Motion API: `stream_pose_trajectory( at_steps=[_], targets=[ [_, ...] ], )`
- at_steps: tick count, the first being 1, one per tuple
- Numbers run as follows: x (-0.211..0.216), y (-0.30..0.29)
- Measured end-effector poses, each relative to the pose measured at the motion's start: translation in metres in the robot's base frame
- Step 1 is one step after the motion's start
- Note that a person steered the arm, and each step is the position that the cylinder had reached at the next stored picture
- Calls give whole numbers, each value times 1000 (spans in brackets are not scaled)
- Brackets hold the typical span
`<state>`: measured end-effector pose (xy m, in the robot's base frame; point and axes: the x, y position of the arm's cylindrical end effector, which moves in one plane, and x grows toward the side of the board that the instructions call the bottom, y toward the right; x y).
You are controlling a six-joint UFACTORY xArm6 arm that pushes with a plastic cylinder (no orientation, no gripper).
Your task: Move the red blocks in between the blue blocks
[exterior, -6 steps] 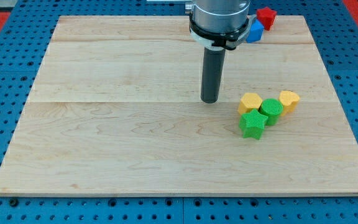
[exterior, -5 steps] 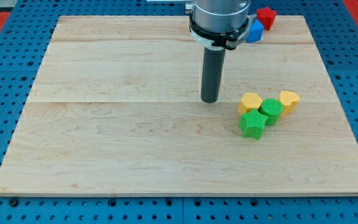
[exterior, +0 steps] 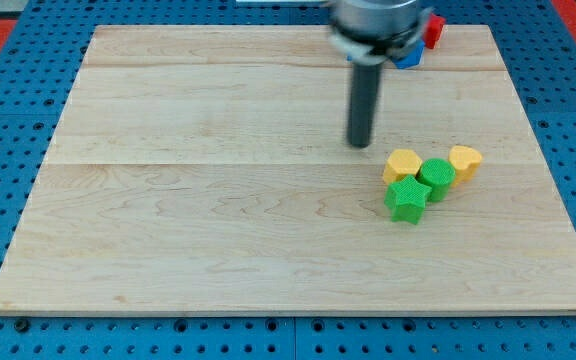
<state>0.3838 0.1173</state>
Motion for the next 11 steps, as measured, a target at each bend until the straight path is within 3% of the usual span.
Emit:
stream_pose_trajectory(
  at_steps=[2,3,6,8,11],
  targets=[
    [-136,142],
    [-187,154],
    [-191,9],
    [-170,-19],
    [-182,-22]
  ],
)
